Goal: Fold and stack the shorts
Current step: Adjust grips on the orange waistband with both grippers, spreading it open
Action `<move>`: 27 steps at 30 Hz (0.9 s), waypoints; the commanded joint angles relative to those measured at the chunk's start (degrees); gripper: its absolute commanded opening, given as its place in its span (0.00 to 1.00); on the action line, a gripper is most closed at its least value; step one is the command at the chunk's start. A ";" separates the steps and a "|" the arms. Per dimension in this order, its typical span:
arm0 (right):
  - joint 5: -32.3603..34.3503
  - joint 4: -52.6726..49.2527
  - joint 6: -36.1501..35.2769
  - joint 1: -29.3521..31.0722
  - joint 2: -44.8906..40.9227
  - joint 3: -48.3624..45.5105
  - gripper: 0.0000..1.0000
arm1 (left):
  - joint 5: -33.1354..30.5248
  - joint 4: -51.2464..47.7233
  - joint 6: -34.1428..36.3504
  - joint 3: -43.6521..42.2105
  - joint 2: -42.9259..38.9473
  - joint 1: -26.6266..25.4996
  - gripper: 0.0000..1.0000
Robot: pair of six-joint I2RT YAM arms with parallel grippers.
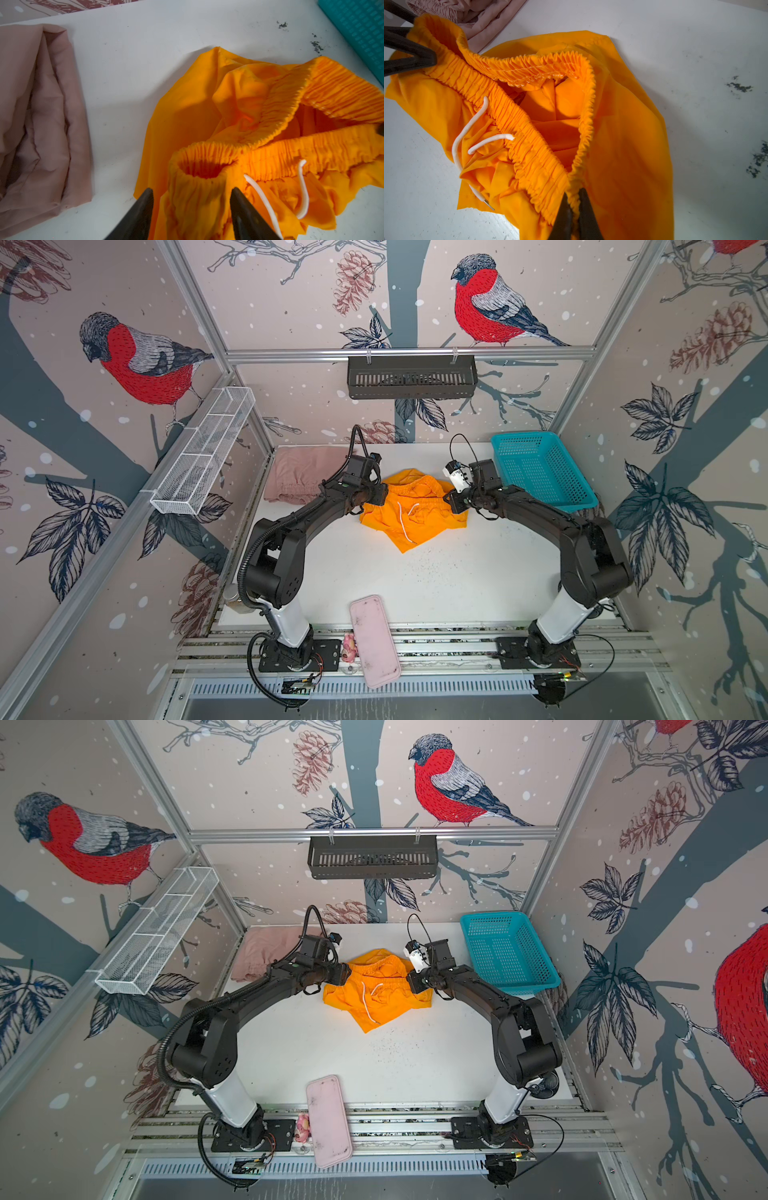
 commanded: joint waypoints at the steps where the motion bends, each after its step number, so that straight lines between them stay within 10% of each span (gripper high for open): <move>1: 0.75 2.16 -0.38 -0.30 -1.38 -0.75 0.02 | 2.34 2.11 -1.86 -0.42 -1.19 2.27 0.62; 11: -1.29 3.26 0.33 -1.02 -1.39 -1.69 0.02 | 16.75 5.89 0.92 0.08 0.97 2.84 0.59; 27: -2.37 3.53 0.30 -0.30 -2.18 -1.16 0.02 | 12.61 3.51 3.73 5.68 9.23 2.99 0.55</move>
